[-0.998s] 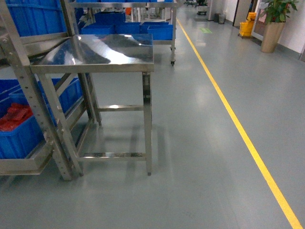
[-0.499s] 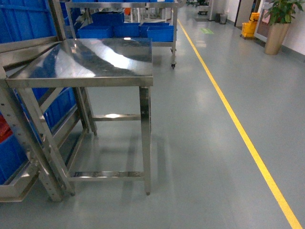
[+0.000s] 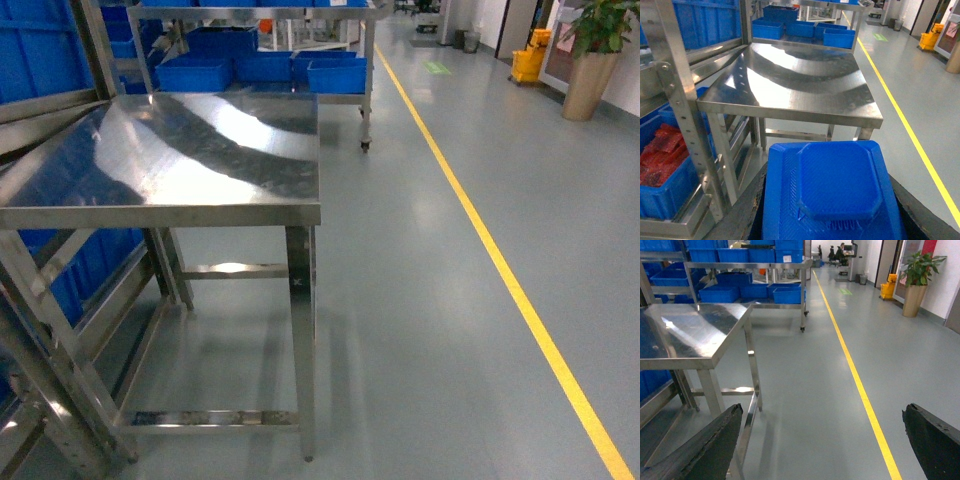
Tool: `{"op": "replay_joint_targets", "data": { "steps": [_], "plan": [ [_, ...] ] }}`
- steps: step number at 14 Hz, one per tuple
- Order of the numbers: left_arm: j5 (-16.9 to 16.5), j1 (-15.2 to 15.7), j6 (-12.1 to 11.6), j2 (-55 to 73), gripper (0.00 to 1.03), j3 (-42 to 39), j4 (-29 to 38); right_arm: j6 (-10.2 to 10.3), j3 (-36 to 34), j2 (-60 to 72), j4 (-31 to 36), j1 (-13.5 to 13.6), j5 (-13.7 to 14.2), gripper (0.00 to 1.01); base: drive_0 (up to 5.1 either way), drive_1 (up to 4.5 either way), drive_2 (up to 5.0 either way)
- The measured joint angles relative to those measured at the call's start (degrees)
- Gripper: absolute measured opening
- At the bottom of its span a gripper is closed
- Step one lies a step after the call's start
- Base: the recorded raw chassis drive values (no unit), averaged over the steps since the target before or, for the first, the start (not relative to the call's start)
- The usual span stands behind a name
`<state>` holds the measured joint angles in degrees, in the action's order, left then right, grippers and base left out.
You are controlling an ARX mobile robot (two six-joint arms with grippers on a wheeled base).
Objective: Pick blue part to blue bin on bottom shelf
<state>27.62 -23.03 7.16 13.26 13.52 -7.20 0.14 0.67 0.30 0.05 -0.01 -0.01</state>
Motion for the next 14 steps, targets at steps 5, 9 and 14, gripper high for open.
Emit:
{"op": "replay_joint_targets", "data": {
  "steps": [5,9,14],
  "plan": [
    [0.0,0.0,0.0,0.0,0.43,0.0,-0.2,0.0,0.0,0.0,-0.2,0.0,0.0,0.98,0.1,4.10,-3.9],
    [-0.1,0.0,0.0,0.0,0.43,0.0,-0.1,0.0,0.0,0.0,-0.3,0.0,0.1,0.98,0.1,4.10,-3.9],
    [-0.1,0.0,0.0,0.0,0.43,0.0,-0.1,0.0,0.0,0.0,-0.3,0.0,0.0,0.98,0.1,4.10,-3.9]
  ]
}}
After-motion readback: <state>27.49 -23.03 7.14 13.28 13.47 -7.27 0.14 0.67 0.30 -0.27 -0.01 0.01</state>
